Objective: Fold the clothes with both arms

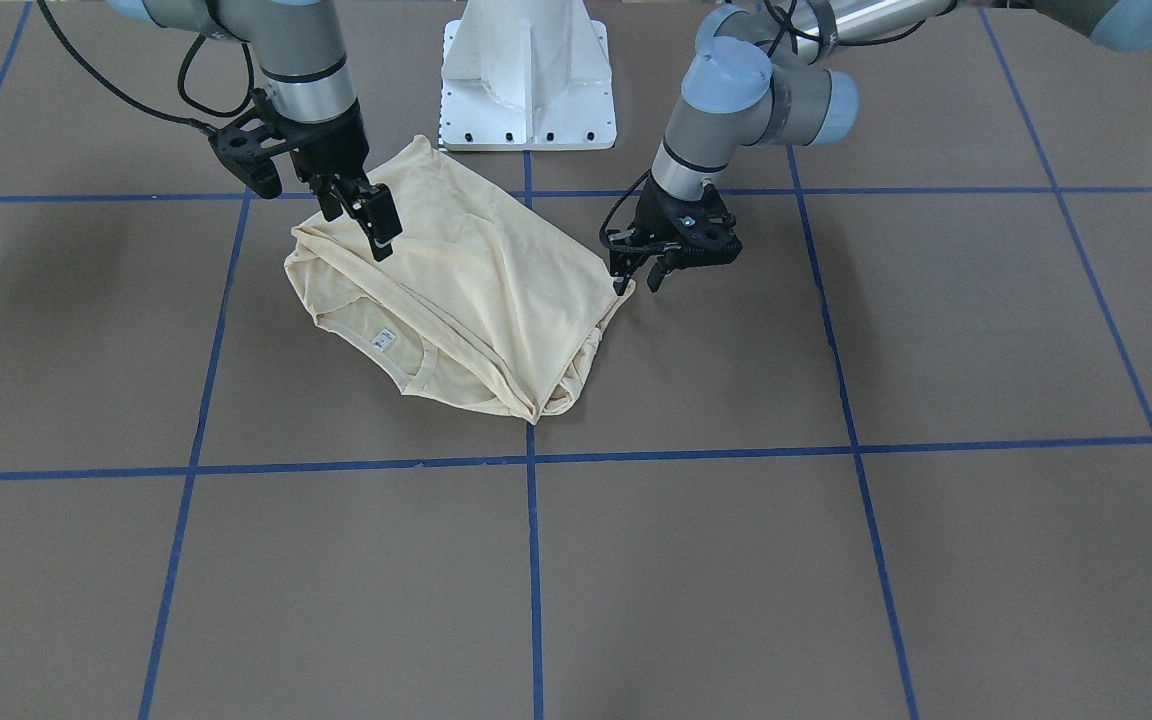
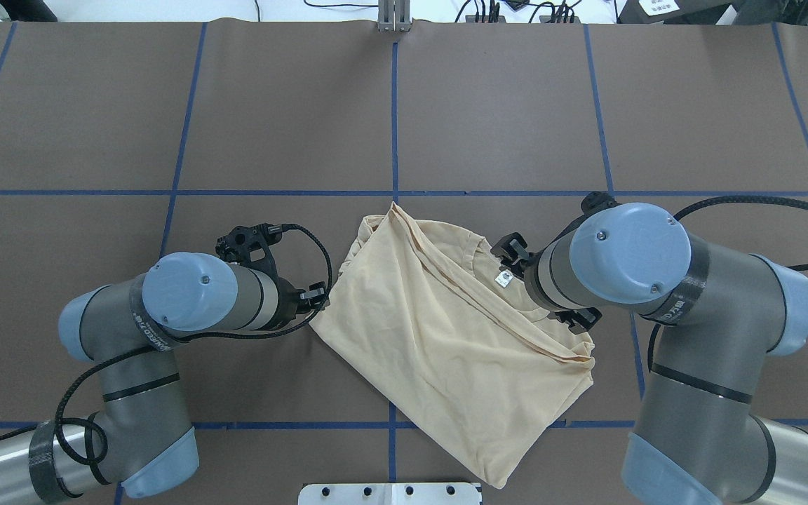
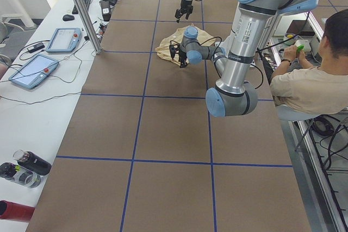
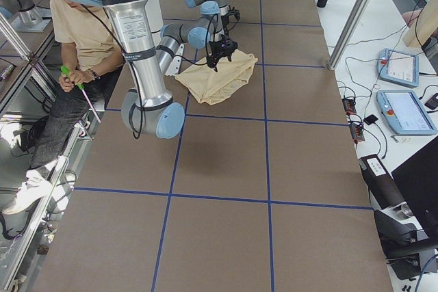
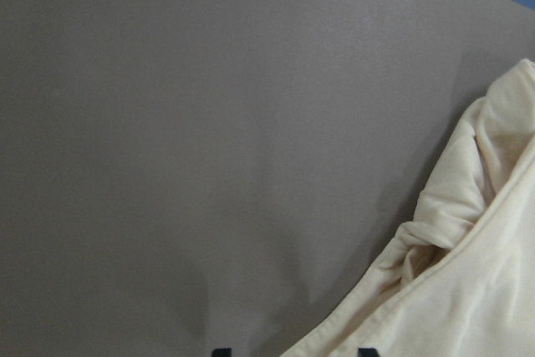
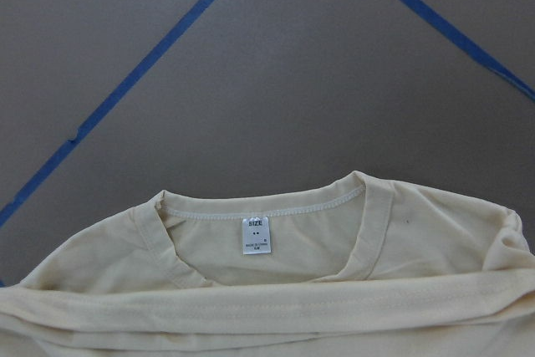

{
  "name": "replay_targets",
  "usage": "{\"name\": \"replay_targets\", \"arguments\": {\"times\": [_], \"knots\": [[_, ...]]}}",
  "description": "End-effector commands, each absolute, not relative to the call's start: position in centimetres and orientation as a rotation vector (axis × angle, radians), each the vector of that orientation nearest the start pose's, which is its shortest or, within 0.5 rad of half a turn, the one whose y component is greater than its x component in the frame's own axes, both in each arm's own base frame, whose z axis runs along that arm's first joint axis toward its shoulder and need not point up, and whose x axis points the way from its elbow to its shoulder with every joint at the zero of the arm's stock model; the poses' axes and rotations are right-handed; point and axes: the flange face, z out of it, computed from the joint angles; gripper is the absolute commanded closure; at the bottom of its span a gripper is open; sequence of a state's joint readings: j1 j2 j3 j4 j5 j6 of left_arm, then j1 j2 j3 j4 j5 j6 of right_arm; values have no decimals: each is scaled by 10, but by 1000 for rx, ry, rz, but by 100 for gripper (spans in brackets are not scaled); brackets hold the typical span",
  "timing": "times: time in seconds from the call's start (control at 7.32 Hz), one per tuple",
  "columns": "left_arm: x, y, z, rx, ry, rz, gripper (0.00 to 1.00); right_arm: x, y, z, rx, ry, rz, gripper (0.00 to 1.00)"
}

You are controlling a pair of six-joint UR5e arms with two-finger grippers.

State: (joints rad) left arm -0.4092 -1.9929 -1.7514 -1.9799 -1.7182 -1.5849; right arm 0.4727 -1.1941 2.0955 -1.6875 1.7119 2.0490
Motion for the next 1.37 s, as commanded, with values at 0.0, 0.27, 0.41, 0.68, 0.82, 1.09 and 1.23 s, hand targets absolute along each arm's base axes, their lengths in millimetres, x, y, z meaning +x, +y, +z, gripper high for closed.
{"name": "replay_targets", "arguments": {"times": [0.0,0.27,0.41,0.68,0.82,1.09,1.23], "knots": [[537,-361,298,63,1018,-309,52,-420,-359,250,-149,-809,855,0],[541,-359,301,56,1012,-305,58,-417,-363,254,-146,-801,866,0],[542,-359,302,56,1010,-305,69,-417,-364,255,-146,-798,867,0],[542,-359,303,54,1008,-305,100,-418,-364,257,-146,-793,868,0],[540,-358,296,59,1019,-305,100,-419,-364,257,-148,-792,867,0],[521,-391,290,124,1022,-306,100,-414,-369,257,-145,-792,878,0],[499,-427,281,227,1013,-253,100,-410,-373,258,-149,-790,886,0]]}}
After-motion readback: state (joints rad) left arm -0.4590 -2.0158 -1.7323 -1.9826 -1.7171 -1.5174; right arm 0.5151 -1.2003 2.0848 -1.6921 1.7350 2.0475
